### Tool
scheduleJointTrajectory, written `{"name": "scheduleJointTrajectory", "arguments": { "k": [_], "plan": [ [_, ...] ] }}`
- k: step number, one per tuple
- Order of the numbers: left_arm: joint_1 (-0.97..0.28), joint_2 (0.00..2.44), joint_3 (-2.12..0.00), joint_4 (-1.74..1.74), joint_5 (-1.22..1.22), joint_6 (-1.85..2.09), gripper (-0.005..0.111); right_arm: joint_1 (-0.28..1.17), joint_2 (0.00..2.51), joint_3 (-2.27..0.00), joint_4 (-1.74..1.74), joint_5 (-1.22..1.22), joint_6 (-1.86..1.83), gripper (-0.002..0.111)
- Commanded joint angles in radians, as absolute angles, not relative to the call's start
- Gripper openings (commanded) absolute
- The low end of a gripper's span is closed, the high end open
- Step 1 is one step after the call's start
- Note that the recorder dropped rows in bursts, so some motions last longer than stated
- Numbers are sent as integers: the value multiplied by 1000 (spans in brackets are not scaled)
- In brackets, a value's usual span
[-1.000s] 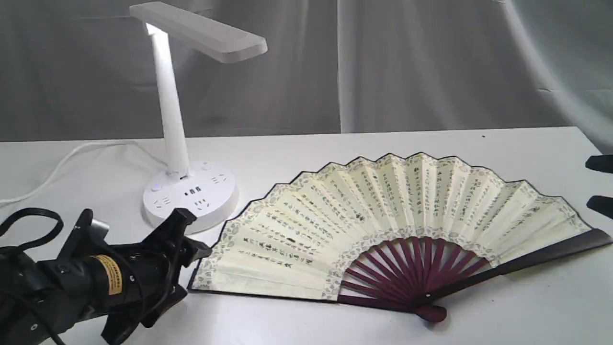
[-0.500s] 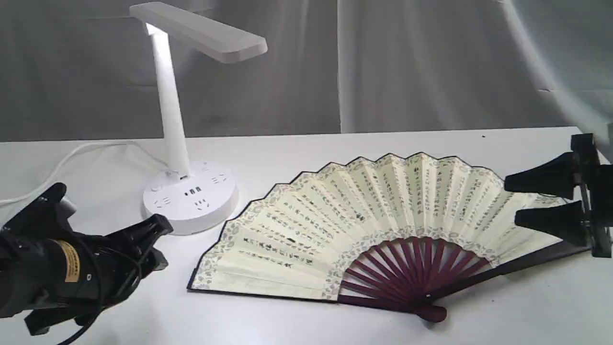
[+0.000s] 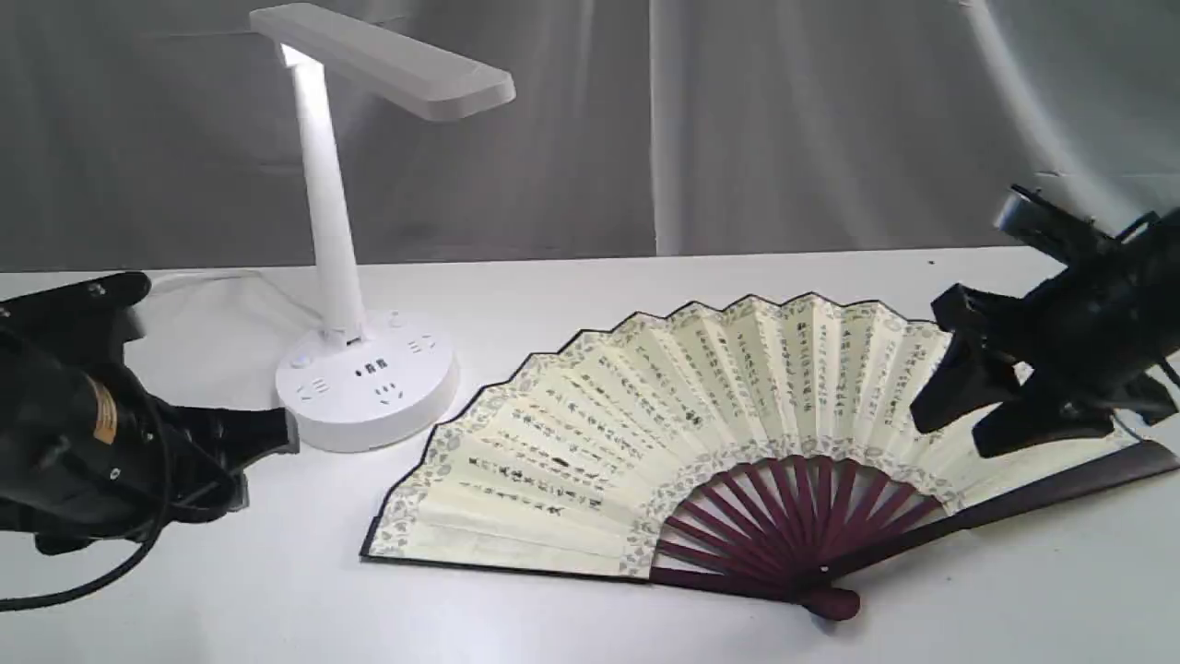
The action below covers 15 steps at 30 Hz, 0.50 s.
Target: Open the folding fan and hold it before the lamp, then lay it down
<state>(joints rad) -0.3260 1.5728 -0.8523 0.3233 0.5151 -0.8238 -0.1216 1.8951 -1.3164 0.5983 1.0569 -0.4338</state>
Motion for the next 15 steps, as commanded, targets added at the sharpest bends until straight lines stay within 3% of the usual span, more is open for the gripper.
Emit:
{"name": "scheduleJointTrajectory", "arguments": {
  "k": [1, 7, 15],
  "plan": [
    [-325, 1563, -906, 283, 589, -694, 55, -75, 1850, -1350, 383, 1024, -288, 49],
    [-325, 1563, -1023, 270, 722, -531, 51, 2, 1820, -1356, 27, 1064, -39, 49],
    [-223, 1565, -1070, 193, 731, -484, 24, 16, 1820, -1356, -6, 1136, -18, 44]
  ]
}}
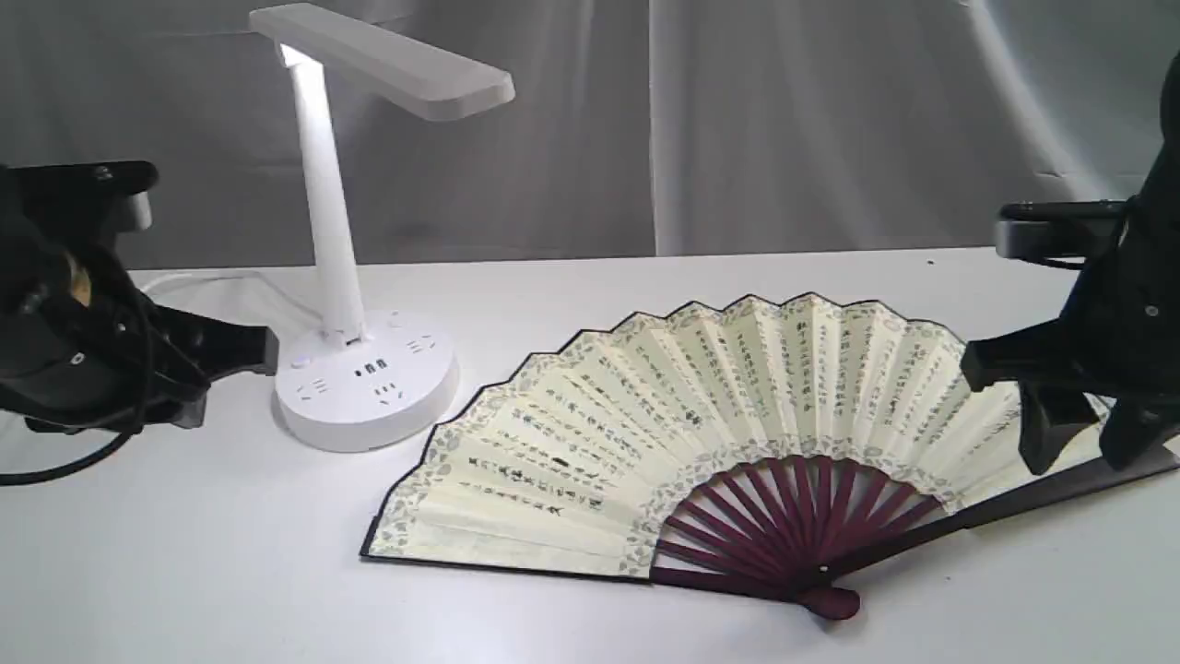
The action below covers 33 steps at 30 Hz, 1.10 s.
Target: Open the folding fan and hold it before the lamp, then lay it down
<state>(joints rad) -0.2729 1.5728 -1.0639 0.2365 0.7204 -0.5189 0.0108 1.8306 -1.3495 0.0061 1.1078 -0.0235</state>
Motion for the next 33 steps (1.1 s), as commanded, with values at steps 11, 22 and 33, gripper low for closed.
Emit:
{"name": "scheduleJointTrajectory", "arguments": {
  "k": [11, 22, 33],
  "plan": [
    [-41, 1565, -1070, 55, 782, -223, 0, 16, 1773, -1245, 23, 1059, -22, 15],
    [-39, 1565, -1070, 71, 779, -182, 0, 16, 1671, -1149, -44, 1005, -27, 0],
    [-39, 1565, -1070, 62, 846, -154, 0, -3, 1622, -1051, -87, 964, -16, 0]
  ]
}}
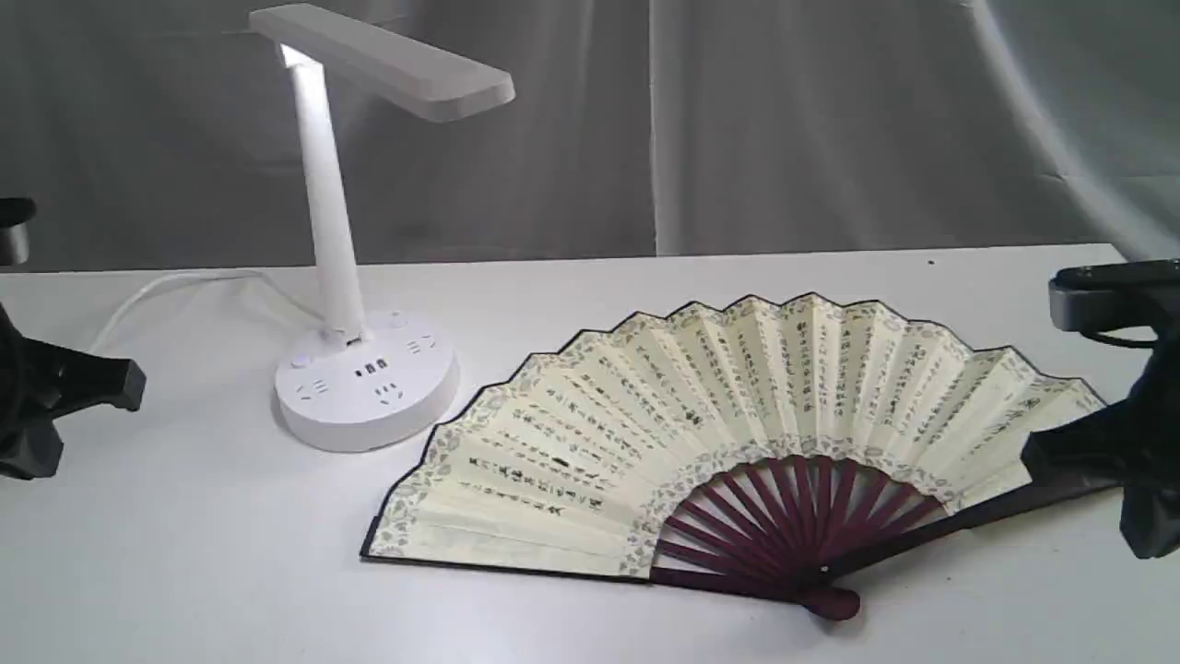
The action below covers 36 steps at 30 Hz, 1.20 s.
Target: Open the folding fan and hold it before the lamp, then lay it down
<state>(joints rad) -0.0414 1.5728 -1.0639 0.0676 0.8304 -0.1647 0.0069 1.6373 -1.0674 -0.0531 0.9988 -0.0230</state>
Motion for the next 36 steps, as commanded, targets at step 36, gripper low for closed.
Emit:
{"name": "scheduleJointTrajectory", "arguments": {
  "k": [36],
  "plan": [
    [-39, 1518, -1070, 36, 923, -126, 0, -70, 1468, -1049, -76, 1000, 0, 0]
  ]
}}
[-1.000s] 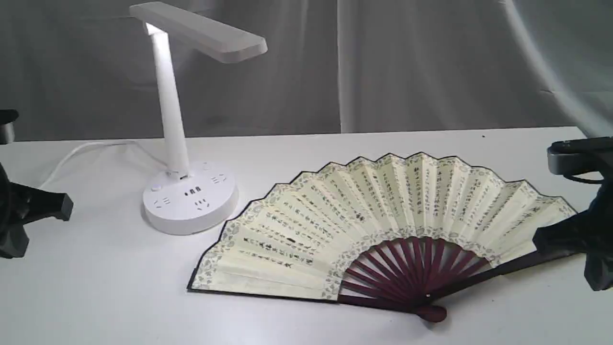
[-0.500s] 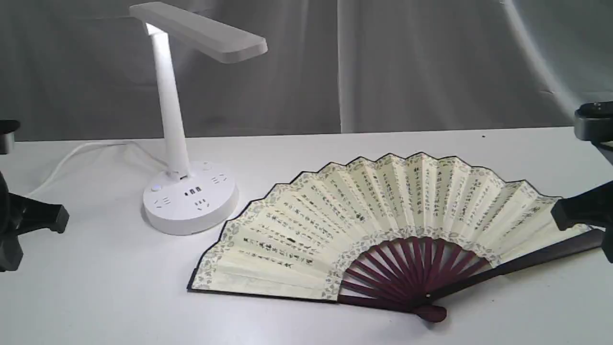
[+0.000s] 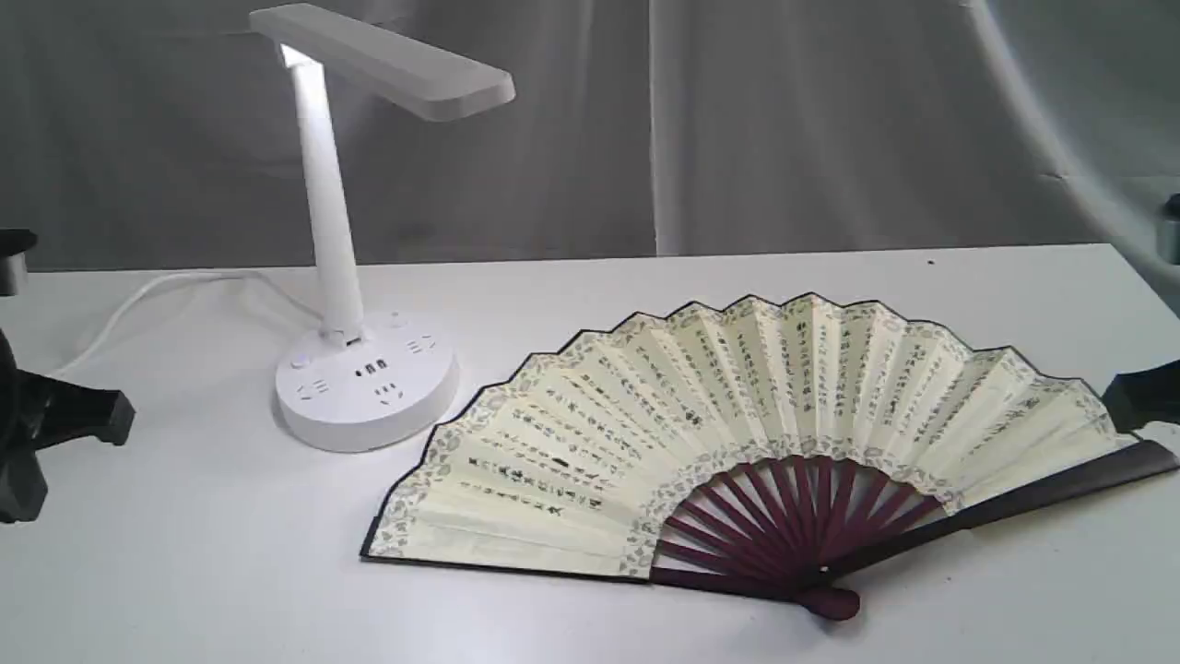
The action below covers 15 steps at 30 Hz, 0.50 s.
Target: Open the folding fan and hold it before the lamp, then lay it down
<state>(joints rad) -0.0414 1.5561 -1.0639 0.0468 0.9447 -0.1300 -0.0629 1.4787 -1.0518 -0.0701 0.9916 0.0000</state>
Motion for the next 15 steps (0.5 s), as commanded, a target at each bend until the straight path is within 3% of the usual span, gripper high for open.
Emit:
{"name": "scheduleJointTrajectory", "arguments": {
  "k": [1, 15],
  "plan": [
    [-39, 1503, -1070, 36, 920, -126, 0, -70, 1461, -1047, -74, 1000, 0, 0],
    [-39, 1179, -1070, 36, 951, -123, 0, -70, 1160, -1045, -68, 994, -13, 0]
  ]
}}
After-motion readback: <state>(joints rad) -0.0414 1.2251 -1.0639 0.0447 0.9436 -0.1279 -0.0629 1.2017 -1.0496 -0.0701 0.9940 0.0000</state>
